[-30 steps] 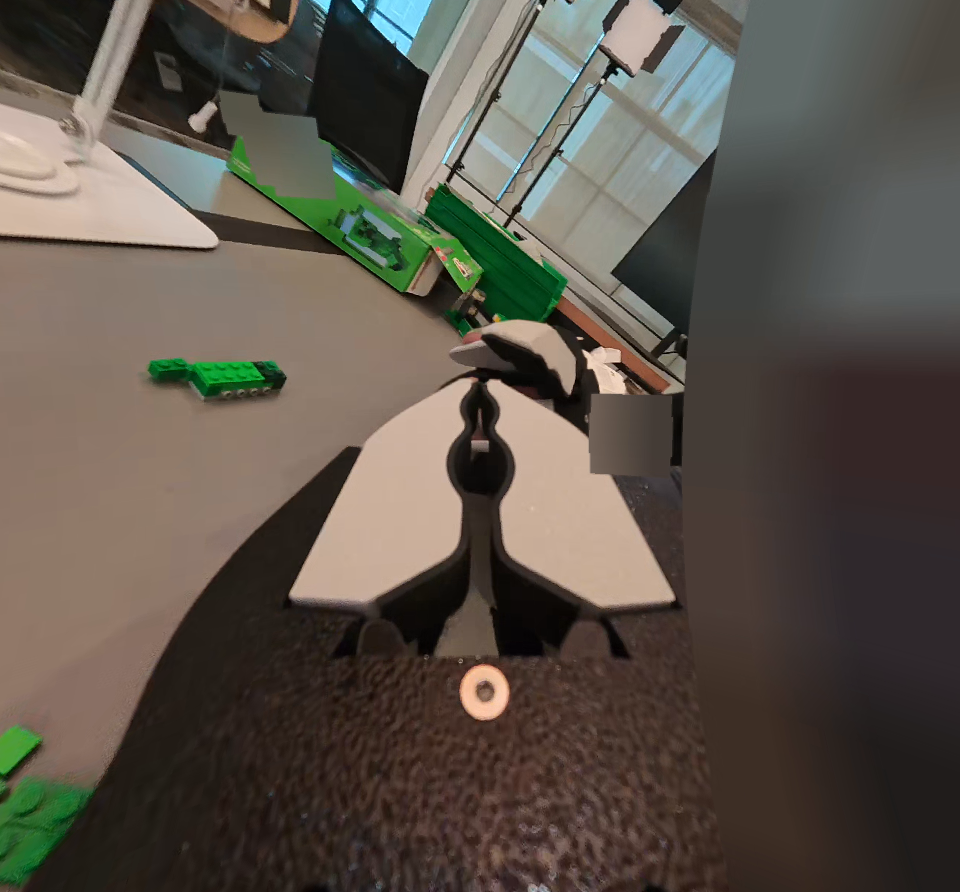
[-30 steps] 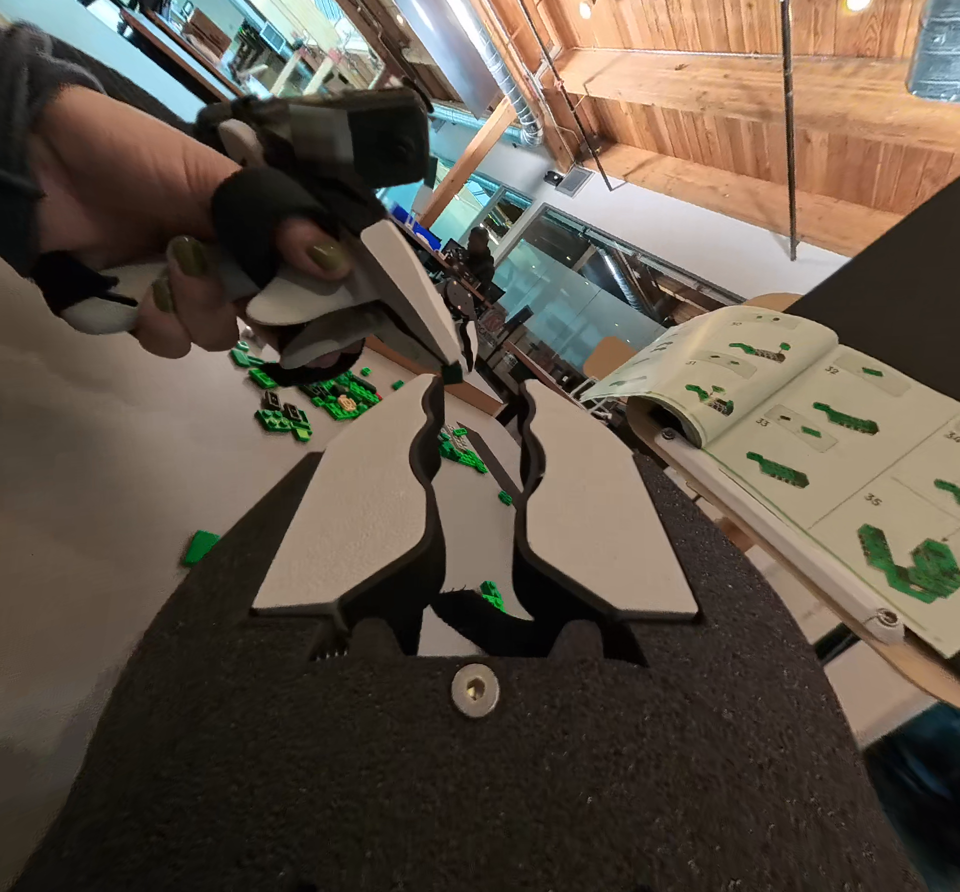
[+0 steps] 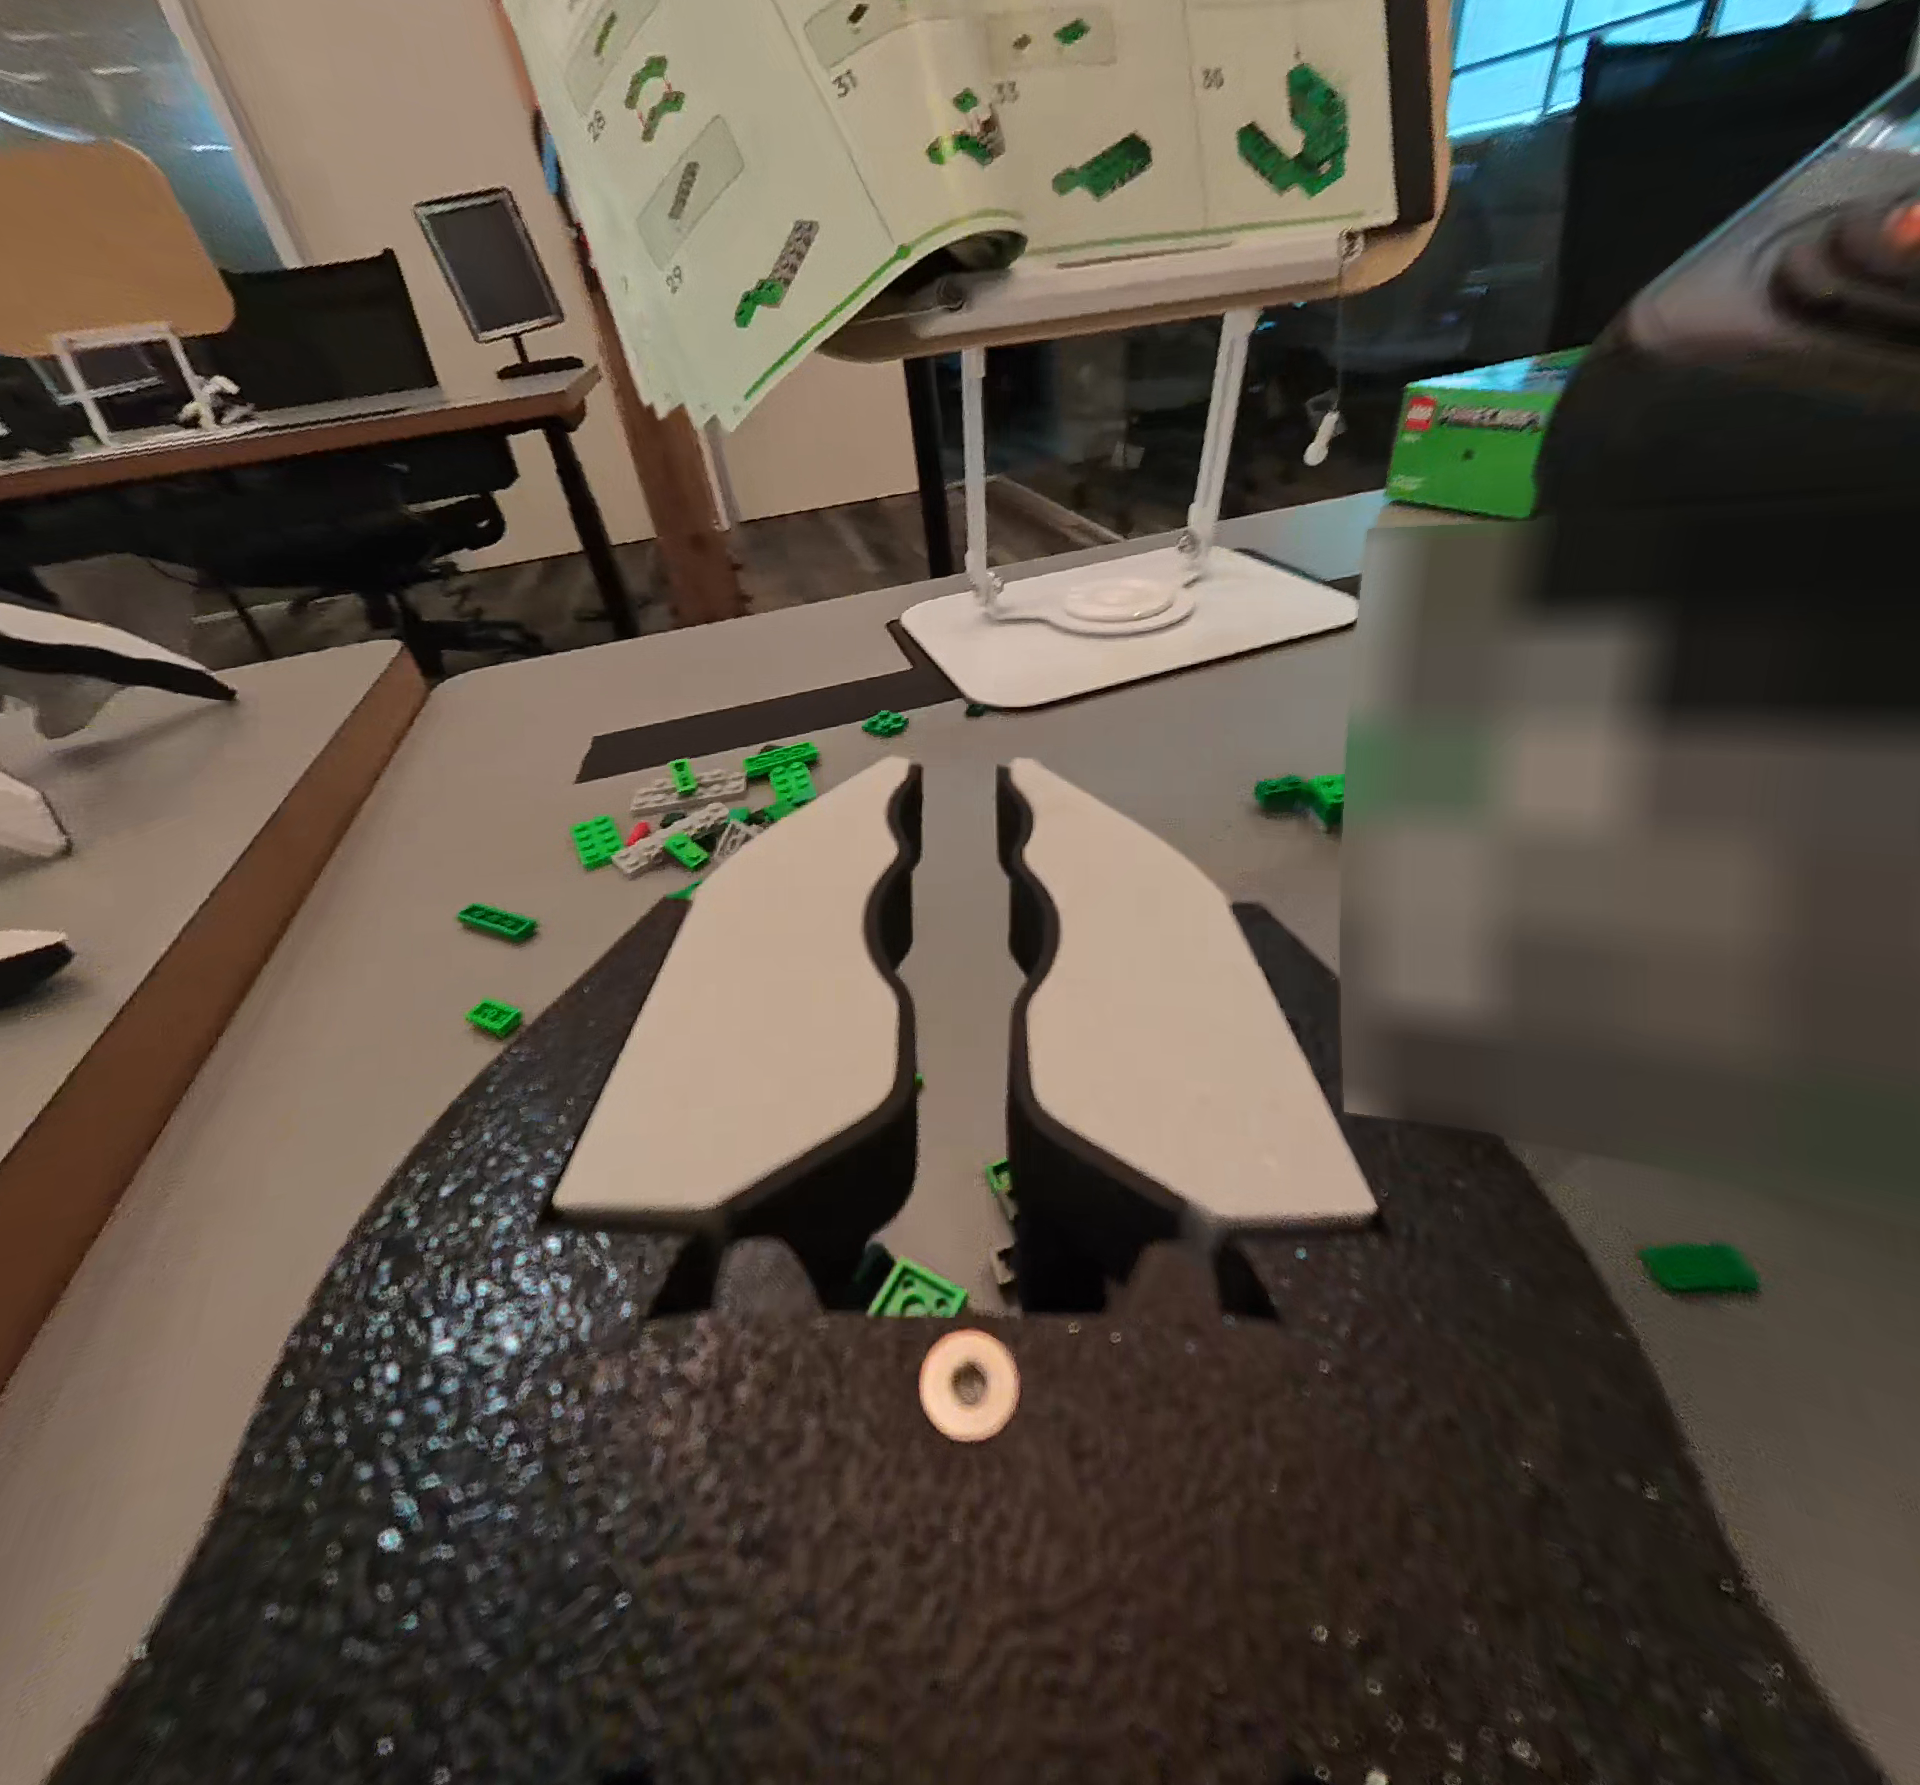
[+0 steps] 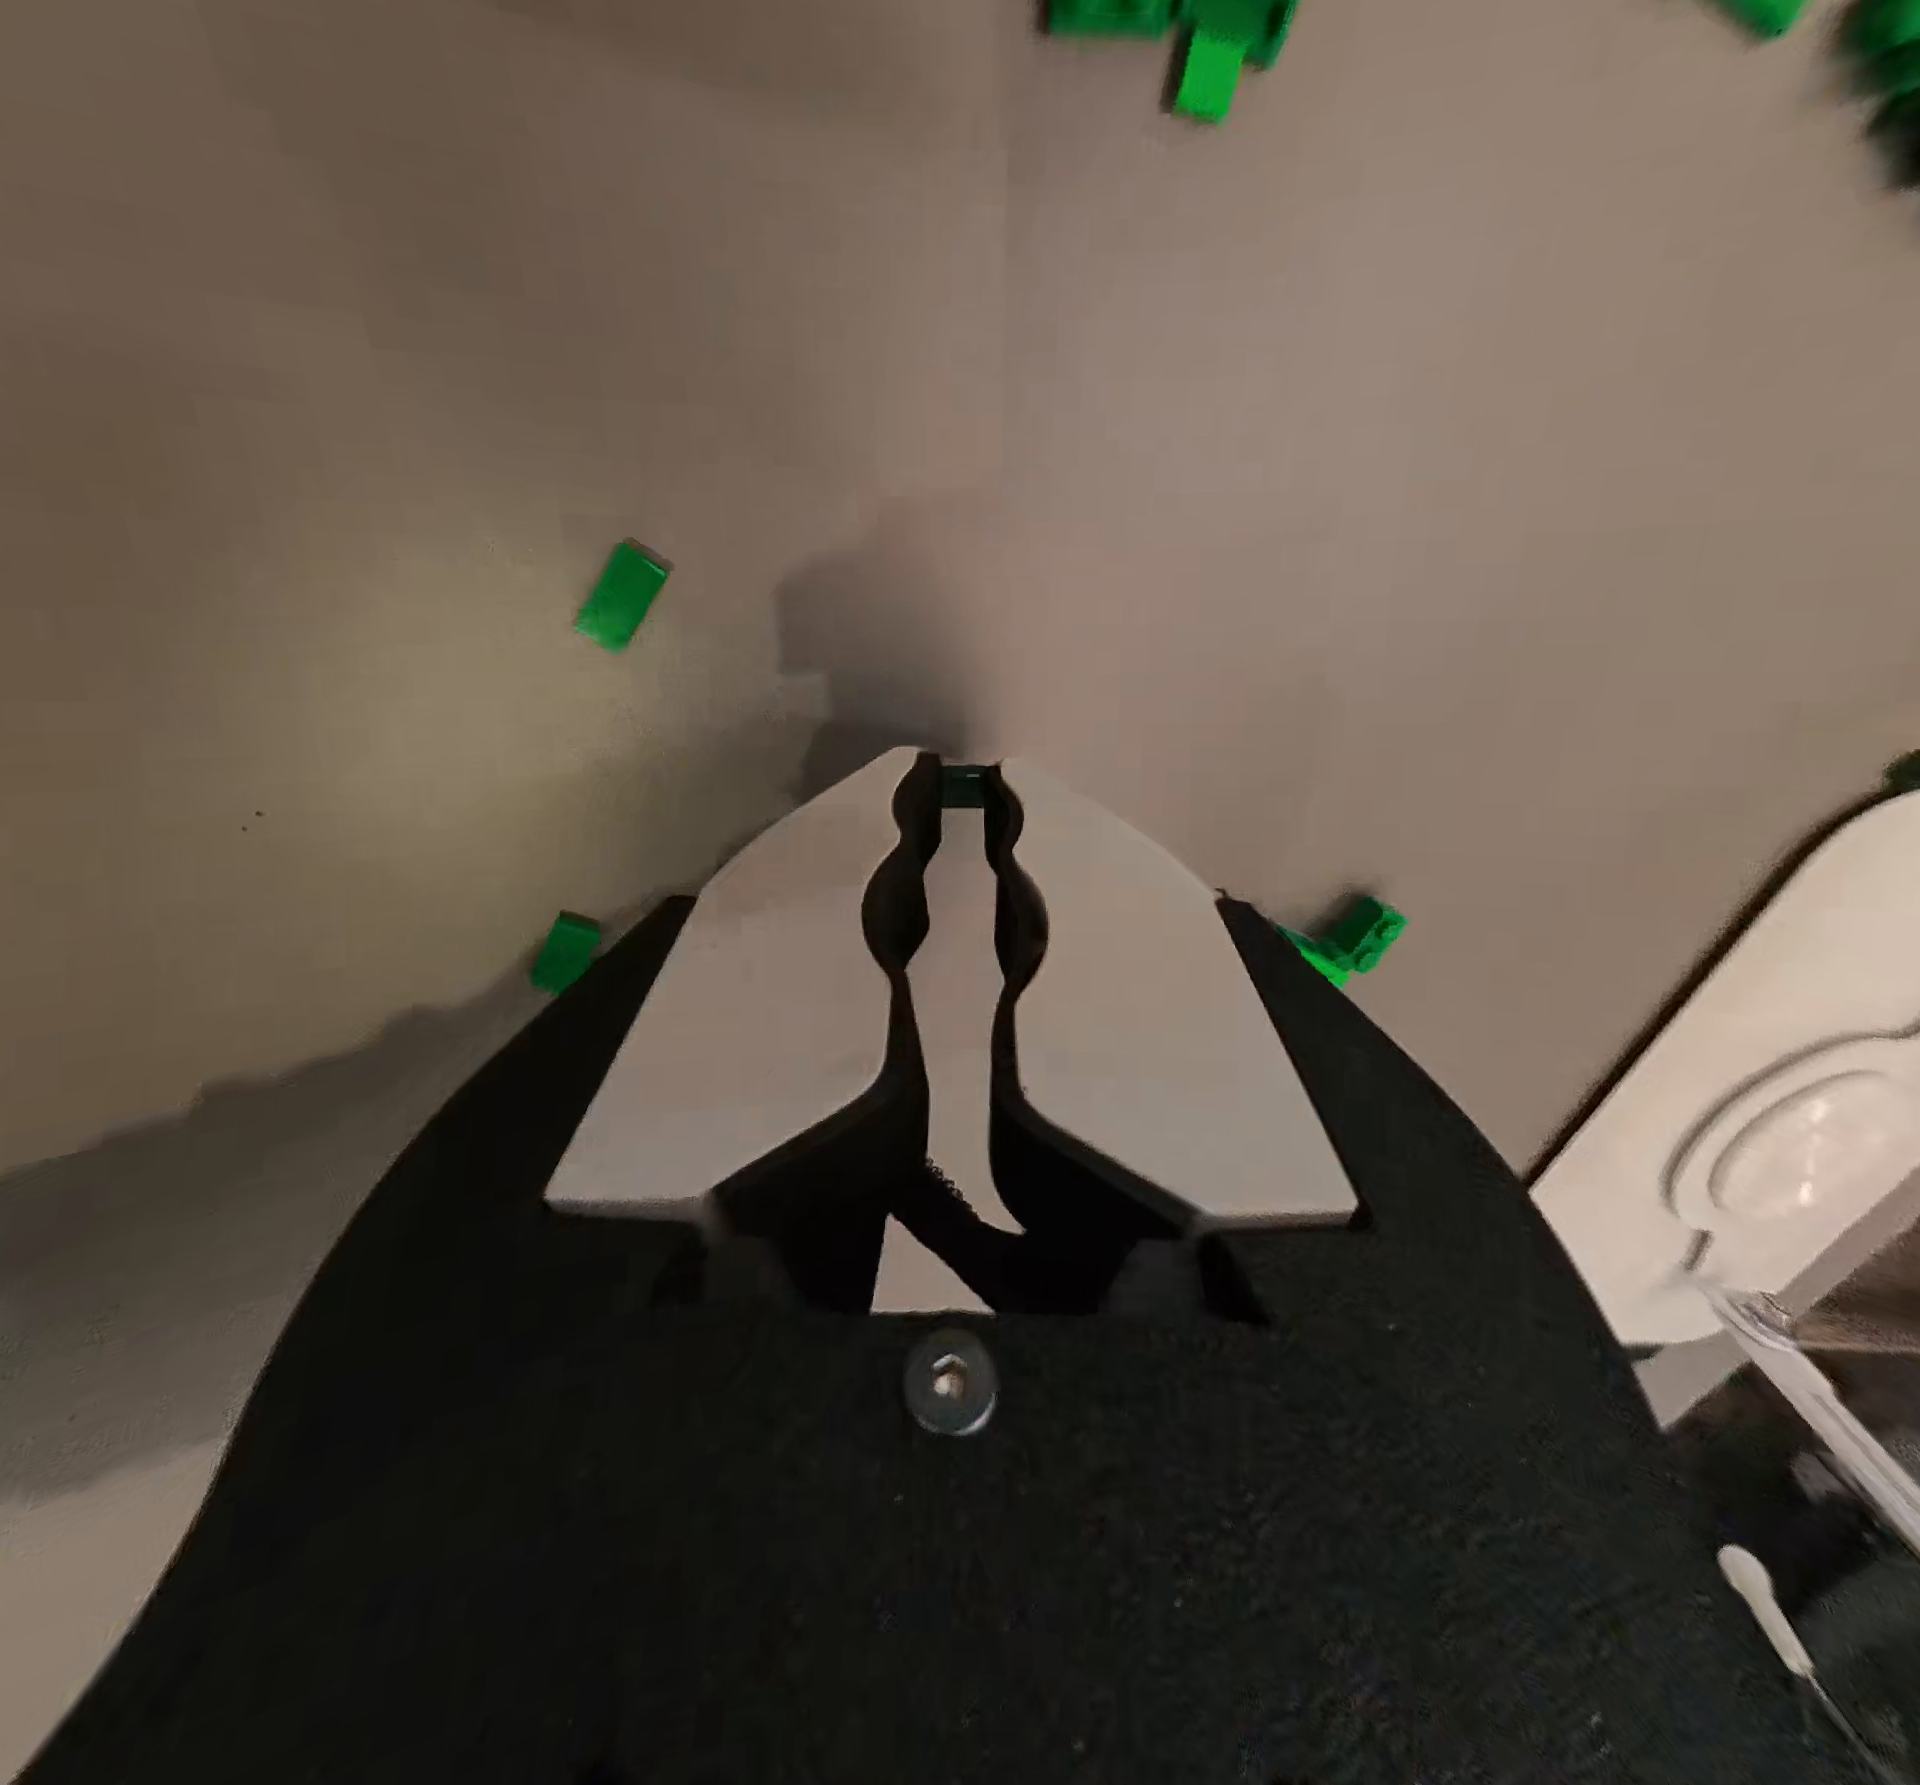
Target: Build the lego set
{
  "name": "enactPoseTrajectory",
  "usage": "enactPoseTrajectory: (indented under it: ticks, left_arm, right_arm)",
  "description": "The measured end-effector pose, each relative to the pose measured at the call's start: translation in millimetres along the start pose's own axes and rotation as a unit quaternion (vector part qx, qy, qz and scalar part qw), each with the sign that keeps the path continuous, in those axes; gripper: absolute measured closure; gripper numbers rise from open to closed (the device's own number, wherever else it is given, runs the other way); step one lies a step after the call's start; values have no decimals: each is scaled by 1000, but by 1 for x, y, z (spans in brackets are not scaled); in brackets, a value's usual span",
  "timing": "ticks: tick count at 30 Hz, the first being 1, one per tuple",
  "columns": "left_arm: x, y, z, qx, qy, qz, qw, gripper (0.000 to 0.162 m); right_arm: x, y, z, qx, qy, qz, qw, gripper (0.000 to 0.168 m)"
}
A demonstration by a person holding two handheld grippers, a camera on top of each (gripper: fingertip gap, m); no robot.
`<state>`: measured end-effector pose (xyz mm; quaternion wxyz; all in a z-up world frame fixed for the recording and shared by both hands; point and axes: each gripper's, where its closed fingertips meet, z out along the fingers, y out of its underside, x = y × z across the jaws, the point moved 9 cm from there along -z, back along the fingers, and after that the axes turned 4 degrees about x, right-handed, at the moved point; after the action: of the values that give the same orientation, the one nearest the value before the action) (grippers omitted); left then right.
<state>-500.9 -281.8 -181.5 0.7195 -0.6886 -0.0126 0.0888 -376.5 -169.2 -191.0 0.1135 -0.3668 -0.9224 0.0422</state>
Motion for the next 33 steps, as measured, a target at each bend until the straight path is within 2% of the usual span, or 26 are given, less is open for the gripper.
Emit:
enactPoseTrajectory:
  ticks: [3, 10, 14, 16, 19, 20, 23, 26, 29, 33]
  left_arm:
    - [2, 2, 3, 1, -3, 7, 1000, 149]
    - [6, 0, 6, 8, 16, 24, 1000, 144]
    - [9, 1, 6, 2, 50, 30, 998, 140]
    - [16, 0, 7, 2, 95, 39, 995, 141]
    - [38, -2, 9, -21, 213, 55, 975, 143]
    - [48, -2, 10, -39, 250, 64, 965, 144]
    - [72, 3, 19, -119, 302, 101, 941, 141]
    - [90, 16, 28, -195, 371, 157, 895, 136]
    - [91, 28, 38, -221, 433, 234, 842, 135]
    - [81, 31, 55, -237, 516, 204, 797, 137]
  right_arm:
    - [0, 0, 7, -39, -20, -16, 999, 161]
    - [-3, 1, 6, -36, -11, -3, 999, 156]
    - [-8, 20, -17, 47, 29, 59, 997, 144]
    - [-16, 39, -35, 107, 70, 101, 987, 140]
    - [-34, 68, -59, 237, 130, 170, 948, 142]
    - [-41, 76, -64, 280, 154, 195, 927, 142]
    - [-62, 93, -68, 395, 221, 254, 855, 145]
    - [-80, 97, -60, 457, 267, 265, 806, 146]
    - [-92, 96, -47, 503, 312, 259, 763, 148]
    - [-102, 94, -34, 519, 366, 248, 731, 151]
